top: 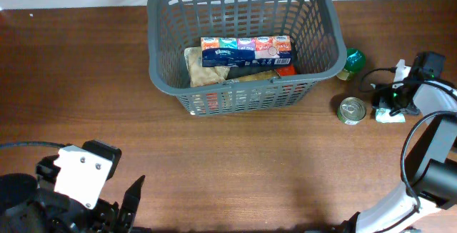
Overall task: Pack container
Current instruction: 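Move the right gripper down onto the white-green wrapped packet and grasp it, then lift the wrapped packet into the basket and release it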
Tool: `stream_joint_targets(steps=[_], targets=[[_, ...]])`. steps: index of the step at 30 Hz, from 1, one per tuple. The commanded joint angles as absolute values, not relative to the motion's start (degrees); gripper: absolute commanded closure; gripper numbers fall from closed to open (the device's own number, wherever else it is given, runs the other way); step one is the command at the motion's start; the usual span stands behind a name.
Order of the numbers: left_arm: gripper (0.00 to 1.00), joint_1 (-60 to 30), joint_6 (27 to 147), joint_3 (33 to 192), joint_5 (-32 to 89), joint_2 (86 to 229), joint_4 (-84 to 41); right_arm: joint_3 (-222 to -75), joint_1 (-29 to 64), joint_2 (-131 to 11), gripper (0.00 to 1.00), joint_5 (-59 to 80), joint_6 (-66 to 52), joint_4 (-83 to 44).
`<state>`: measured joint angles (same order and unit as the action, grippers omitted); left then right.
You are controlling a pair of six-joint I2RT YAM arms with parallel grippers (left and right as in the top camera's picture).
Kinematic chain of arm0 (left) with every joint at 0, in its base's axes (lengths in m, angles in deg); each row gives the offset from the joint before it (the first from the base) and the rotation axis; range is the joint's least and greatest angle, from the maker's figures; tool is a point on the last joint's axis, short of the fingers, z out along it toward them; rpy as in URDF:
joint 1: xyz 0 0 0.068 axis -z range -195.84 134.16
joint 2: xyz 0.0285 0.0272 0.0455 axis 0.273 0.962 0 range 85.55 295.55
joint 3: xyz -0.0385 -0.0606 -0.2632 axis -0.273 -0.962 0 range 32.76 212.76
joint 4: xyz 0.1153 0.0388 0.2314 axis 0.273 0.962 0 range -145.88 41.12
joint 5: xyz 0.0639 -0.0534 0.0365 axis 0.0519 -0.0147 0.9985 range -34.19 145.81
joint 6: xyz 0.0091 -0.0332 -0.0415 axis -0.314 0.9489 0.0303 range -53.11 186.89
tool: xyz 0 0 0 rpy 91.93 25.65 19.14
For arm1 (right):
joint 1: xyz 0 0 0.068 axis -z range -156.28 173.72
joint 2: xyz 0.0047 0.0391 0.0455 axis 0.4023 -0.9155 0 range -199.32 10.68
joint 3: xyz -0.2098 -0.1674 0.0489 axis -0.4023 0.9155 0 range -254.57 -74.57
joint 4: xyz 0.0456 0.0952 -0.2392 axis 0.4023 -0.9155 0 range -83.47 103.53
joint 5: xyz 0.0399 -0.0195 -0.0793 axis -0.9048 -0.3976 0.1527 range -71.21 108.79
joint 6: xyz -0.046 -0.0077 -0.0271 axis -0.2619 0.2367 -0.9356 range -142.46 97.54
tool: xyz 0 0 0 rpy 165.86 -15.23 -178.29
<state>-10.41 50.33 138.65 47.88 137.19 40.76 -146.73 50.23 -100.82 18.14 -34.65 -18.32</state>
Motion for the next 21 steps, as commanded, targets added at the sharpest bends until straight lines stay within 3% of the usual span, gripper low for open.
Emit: stream_joint_targets(steps=[1, 4, 14, 21], targets=[[0.01, -10.76, 49.66, 139.15, 48.28, 137.39, 40.78, -146.66, 50.4, -101.48, 0.51, 19.04, -34.23, -17.97], [0.01, -10.76, 49.66, 139.15, 48.28, 137.36, 40.78, -146.66, 50.42, -101.48, 0.61, 19.04, -34.23, -17.97], [0.01, -10.76, 49.66, 139.15, 48.28, 137.36, 40.78, -150.77, 50.38, -100.34, 0.78, 19.04, -28.24, -21.67], [0.01, -10.76, 49.66, 139.15, 48.28, 137.36, 40.78, -174.86, 50.36, -96.67, 0.8, 18.73, -23.85, -41.75]])
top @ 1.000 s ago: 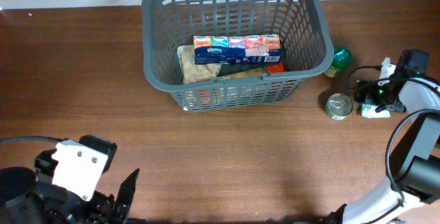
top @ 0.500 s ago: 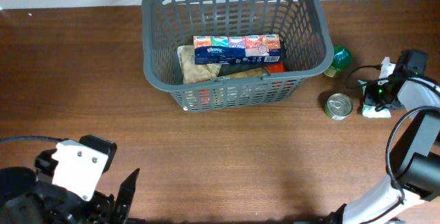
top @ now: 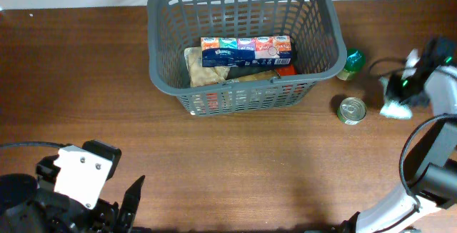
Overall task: Pack container
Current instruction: 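Lift the wrapped packet into the basket and release it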
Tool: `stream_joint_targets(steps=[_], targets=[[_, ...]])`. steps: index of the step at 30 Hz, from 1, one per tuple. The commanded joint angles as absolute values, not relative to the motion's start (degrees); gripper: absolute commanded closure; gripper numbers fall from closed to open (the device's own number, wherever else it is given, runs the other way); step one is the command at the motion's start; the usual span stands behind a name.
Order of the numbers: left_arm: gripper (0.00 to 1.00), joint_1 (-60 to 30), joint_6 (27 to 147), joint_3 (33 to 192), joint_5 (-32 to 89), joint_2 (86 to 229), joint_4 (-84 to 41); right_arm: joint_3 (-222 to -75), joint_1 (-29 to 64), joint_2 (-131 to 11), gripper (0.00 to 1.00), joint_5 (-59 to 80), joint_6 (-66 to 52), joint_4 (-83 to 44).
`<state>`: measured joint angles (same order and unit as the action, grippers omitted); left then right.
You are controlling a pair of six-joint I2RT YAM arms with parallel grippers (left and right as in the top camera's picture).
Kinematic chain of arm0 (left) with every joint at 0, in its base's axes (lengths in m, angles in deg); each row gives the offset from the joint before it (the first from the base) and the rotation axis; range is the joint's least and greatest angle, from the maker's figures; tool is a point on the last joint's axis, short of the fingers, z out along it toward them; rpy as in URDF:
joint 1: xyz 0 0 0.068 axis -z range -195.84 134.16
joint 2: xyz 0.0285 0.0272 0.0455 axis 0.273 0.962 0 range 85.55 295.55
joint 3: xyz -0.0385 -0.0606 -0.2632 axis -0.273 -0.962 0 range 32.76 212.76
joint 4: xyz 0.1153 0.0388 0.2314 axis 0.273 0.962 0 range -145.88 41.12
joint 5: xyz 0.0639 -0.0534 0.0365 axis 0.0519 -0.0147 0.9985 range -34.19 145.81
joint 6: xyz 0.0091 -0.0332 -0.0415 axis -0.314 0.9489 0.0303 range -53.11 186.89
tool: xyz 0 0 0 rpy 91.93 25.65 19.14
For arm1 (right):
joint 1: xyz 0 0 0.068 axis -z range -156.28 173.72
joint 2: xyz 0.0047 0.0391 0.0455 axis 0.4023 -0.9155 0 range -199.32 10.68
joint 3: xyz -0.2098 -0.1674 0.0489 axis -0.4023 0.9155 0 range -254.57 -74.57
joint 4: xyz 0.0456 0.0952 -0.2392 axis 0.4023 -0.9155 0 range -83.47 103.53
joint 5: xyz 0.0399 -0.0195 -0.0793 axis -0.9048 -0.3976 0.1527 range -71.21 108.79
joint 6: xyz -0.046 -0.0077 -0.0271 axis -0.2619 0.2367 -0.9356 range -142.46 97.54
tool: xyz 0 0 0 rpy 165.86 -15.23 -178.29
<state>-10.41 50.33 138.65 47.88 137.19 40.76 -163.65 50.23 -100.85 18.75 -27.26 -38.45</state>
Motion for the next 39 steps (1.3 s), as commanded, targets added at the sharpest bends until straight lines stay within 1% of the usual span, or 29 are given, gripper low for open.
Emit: stream_joint_targets(steps=[1, 3, 4, 6, 10, 11, 12, 14, 19, 21, 22, 23, 25, 27, 33, 38, 39], targets=[[0.01, -10.76, 49.66, 139.15, 48.28, 137.36, 40.76, -179.73, 50.36, -96.5, 0.8, 17.83, -23.41, -44.9], [0.01, -10.76, 49.66, 139.15, 48.28, 137.39, 40.78, -188.85, 50.36, -96.43, 0.79, 12.98, -23.43, -50.21], [0.01, -10.76, 49.66, 139.15, 48.28, 137.36, 40.78, -196.61, 50.09, -96.43, 0.8, 6.45, -23.43, -53.77], [0.01, -10.76, 49.66, 139.15, 48.28, 137.36, 40.78, -204.85, 48.72, -96.43, 0.79, -1.92, -23.41, -56.62], [0.01, -10.76, 49.64, 139.15, 48.28, 137.39, 40.78, -212.65, 42.23, -96.43, 0.8, -10.4, -23.41, -57.67], [0.01, -10.76, 49.64, 139.15, 48.3, 137.39, 40.76, -213.31, 40.02, -96.43, 0.79, -10.84, -23.43, -57.58], [0.01, -10.76, 49.66, 139.15, 48.28, 137.39, 40.78, -213.5, 35.56, -96.43, 0.79, -10.6, -23.63, -56.92], [0.01, -10.76, 49.64, 139.15, 48.28, 137.39, 40.78, -213.33, 29.94, -96.93, 0.78, -10.54, -26.86, -56.22], [0.01, -10.76, 49.66, 139.15, 48.28, 137.36, 40.78, -213.31, 18.75, -99.01, 0.75, -4.61, -46.95, -56.38], [0.01, -10.76, 49.66, 139.15, 48.28, 137.36, 40.78, -213.22, 15.67, -99.6, 0.75, -4.31, -56.79, -56.99], [0.01, -10.76, 49.66, 139.15, 48.28, 137.39, 40.78, -213.11, 14.71, -99.84, 0.74, -4.28, -59.34, -57.05], [0.01, -10.76, 49.66, 139.15, 48.28, 137.39, 40.76, -213.11, 13.24, -100.32, 0.71, -3.85, -66.16, -58.82], [0.01, -10.76, 49.66, 139.15, 48.28, 137.39, 40.78, -213.04, 12.59, -101.02, 0.71, -2.32, -74.71, -61.99], [0.01, -10.76, 49.66, 139.15, 48.28, 137.39, 40.78, -213.04, 12.48, -101.44, 0.71, -1.77, -79.34, -64.03], [0.01, -10.76, 49.66, 139.15, 48.28, 137.36, 40.76, -212.93, 12.5, -103.43, 0.7, -1.64, -80.72, -66.8], [0.01, -10.76, 49.66, 139.15, 48.28, 137.39, 40.76, -213.04, 12.5, -103.6, 0.6, -1.44, -79.91, -63.85], [0.01, -10.76, 49.66, 139.15, 48.28, 137.39, 40.78, -213.33, 12.52, -103.47, 0.56, -1.2, -78.12, -62.45]])
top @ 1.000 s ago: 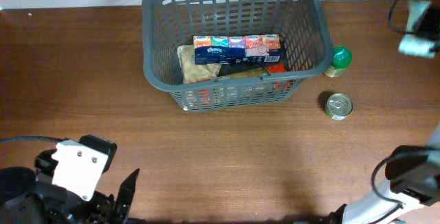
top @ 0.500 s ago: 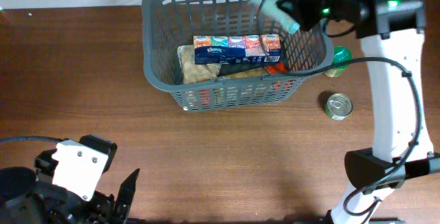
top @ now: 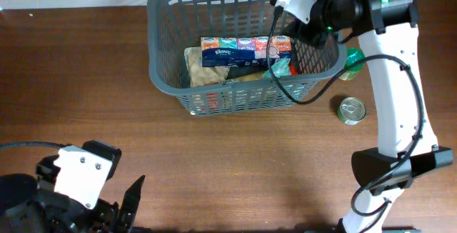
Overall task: Pack container
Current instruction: 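Lift the wrapped packet into the basket and release it, then move the right gripper over the green-lidded jar and grasp it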
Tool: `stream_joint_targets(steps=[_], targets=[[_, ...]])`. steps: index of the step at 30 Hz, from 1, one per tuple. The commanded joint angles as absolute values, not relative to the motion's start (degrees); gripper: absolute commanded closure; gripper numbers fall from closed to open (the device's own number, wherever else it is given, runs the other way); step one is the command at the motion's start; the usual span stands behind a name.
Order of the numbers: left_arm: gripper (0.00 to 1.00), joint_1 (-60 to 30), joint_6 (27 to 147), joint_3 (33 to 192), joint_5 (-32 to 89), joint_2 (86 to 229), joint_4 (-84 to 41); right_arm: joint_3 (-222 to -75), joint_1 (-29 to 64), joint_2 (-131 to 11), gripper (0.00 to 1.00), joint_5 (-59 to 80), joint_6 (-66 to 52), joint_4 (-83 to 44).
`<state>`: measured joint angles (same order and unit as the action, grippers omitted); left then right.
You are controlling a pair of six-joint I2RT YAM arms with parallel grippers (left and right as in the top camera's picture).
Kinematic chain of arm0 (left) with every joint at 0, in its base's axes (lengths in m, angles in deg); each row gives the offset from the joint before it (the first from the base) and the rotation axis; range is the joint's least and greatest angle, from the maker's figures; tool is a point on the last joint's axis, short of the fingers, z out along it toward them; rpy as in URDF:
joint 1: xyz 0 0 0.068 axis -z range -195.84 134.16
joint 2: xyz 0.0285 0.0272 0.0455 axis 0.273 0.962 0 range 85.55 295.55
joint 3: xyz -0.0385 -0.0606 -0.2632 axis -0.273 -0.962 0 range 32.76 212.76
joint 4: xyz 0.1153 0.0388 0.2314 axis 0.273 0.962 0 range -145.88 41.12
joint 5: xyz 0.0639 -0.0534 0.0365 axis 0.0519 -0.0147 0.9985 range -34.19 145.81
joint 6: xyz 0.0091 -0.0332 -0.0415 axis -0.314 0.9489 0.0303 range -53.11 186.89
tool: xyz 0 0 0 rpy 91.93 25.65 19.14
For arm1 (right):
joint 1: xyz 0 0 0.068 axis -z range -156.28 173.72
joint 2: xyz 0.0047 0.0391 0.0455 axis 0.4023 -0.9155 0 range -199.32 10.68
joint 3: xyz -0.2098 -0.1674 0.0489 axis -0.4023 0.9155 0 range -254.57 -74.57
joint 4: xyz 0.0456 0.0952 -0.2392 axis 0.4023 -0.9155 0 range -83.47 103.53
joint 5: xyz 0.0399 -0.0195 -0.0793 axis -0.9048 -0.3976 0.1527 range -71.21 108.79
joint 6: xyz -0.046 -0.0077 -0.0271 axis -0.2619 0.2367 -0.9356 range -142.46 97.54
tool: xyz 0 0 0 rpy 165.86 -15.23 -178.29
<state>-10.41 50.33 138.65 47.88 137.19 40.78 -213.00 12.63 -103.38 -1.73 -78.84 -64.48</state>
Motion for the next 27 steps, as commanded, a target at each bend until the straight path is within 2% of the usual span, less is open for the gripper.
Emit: stream_joint_targets(steps=[1, 3, 7, 8, 13, 14, 17, 22, 27], targets=[[0.01, -10.76, 49.66, 139.15, 48.3, 137.36, 40.78, -214.01, 12.54, -103.19, 0.55, 0.02, -73.83, -60.09], [0.01, -10.76, 49.64, 139.15, 48.28, 137.36, 40.76, -215.73, 12.89, -102.33, 0.52, 4.92, -64.06, -56.29], [0.01, -10.76, 49.66, 139.15, 48.28, 137.36, 40.76, -220.63, 16.19, -99.91, 0.16, 17.09, -48.94, -55.09], [0.01, -10.76, 49.66, 139.15, 48.28, 137.39, 40.76, -221.37, 17.46, -99.51, 0.14, 17.75, -47.21, -55.68], [0.01, -10.76, 49.66, 139.15, 48.28, 137.36, 40.78, -222.53, 29.07, -98.35, 0.06, 15.87, -39.54, -60.31], [0.01, -10.76, 49.66, 139.15, 48.28, 137.39, 40.78, -222.29, 31.76, -98.7, 0.03, 13.38, -39.5, -61.4], [0.01, -10.76, 49.66, 139.15, 48.28, 137.36, 40.78, -218.2, 40.39, -100.32, 0.01, 5.77, -39.5, -63.13], [0.01, -10.76, 49.66, 139.15, 48.28, 137.39, 40.76, -206.49, 47.12, -101.96, 0.01, 2.56, -39.45, -60.07], [0.01, -10.76, 49.64, 139.15, 48.28, 137.39, 40.78, -190.75, 48.91, -102.31, 0.01, 0.98, -38.21, -48.84]])
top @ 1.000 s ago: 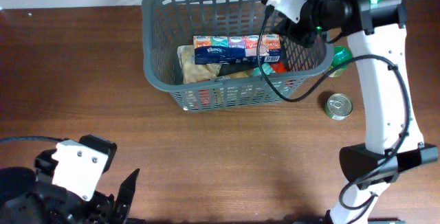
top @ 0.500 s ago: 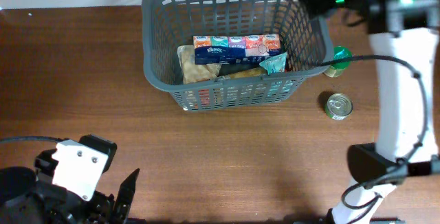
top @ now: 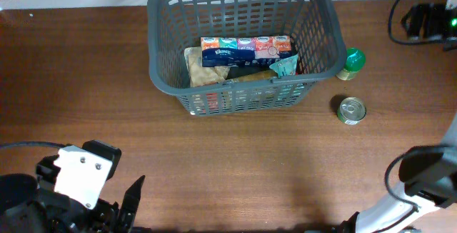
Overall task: Pack container
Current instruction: 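Move the right gripper over the green-lidded jar and grasp it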
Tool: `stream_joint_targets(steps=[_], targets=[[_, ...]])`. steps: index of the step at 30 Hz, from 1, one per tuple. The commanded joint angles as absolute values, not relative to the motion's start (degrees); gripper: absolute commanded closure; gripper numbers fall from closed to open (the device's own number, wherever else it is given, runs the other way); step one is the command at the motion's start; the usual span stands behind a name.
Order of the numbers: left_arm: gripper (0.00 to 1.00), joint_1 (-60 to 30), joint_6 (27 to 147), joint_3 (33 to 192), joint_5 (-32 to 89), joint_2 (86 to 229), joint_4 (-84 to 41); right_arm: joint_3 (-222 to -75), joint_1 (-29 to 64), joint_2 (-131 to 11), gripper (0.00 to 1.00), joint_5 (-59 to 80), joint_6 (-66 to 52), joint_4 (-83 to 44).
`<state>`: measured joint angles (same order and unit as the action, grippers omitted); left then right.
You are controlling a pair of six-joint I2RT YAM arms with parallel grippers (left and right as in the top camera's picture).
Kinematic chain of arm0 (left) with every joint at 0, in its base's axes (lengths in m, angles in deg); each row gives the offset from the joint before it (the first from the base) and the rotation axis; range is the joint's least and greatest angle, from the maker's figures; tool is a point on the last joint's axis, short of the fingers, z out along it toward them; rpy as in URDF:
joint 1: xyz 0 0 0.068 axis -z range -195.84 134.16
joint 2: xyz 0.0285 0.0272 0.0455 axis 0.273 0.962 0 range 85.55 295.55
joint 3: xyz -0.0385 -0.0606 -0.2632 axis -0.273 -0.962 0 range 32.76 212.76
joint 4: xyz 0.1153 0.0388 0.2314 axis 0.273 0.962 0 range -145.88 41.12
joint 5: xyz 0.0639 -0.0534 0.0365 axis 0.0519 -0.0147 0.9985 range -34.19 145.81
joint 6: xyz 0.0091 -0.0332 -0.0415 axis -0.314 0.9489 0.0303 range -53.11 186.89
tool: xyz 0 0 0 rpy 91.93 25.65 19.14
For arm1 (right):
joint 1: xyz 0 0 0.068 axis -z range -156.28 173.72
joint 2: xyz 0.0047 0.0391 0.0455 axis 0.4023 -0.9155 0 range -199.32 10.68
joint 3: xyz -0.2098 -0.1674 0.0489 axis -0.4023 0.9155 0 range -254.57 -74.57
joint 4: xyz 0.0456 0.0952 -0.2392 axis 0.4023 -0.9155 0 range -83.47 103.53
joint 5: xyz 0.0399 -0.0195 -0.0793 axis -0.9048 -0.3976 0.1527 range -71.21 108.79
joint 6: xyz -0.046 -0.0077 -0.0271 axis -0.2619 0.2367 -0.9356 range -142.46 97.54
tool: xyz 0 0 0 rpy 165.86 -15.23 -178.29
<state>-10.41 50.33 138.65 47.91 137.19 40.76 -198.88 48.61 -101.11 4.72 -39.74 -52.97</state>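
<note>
The grey plastic basket [top: 161, 61] stands at the back middle of the table. Inside it lie a multi-coloured tissue pack [top: 243, 49], a tan packet [top: 203, 68] and a small teal-green packet [top: 284, 64] against the right front wall. A tin can [top: 351, 110] and a green-capped bottle [top: 351, 61] stand on the table right of the basket. My right gripper [top: 421, 22] is at the far right back corner, away from the basket; its fingers are not clear. My left gripper [top: 132, 194] rests at the front left corner with nothing in it.
The wooden table [top: 235, 161] runs across the whole view. The left arm's white housing [top: 82, 172] and its cable fill the front left corner. The right arm's base [top: 421, 179] stands at the front right.
My right arm was over the basket's right side with the teal-green packet under it. It now sits at the far right back corner, and the packet lies inside the basket.
My right gripper was first at a white-green packet on the table right of the can. Then it was a little higher with the packet. Then it hung over the basket with the packet inside. Now the packet lies there and the arm is away. The left arm stayed still.
</note>
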Motion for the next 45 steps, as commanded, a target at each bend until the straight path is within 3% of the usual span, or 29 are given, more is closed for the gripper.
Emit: stream_joint_targets(steps=[1, 14, 23, 43, 45], targets=[[0.01, -10.76, 49.66, 139.15, 48.28, 137.36, 40.76, -188.13, 48.83, -102.31, 0.01, 0.35, -38.25, -46.74], [0.01, -10.76, 49.66, 139.15, 48.28, 137.39, 40.78, -162.88, 39.14, -102.57, 0.01, 4.2, -36.24, -17.84], [0.01, -10.76, 49.66, 139.15, 48.28, 137.36, 40.76, -162.75, 36.13, -106.92, 0.01, 12.02, -33.44, -14.54], [0.01, -10.76, 49.66, 139.15, 48.28, 137.36, 40.76, -162.75, 35.73, -112.5, 0.0, 11.54, -30.67, -14.24], [0.01, -10.76, 49.66, 139.15, 48.28, 137.36, 40.76, -162.75, 35.73, -112.5, 0.07, 11.56, -30.49, -13.82]])
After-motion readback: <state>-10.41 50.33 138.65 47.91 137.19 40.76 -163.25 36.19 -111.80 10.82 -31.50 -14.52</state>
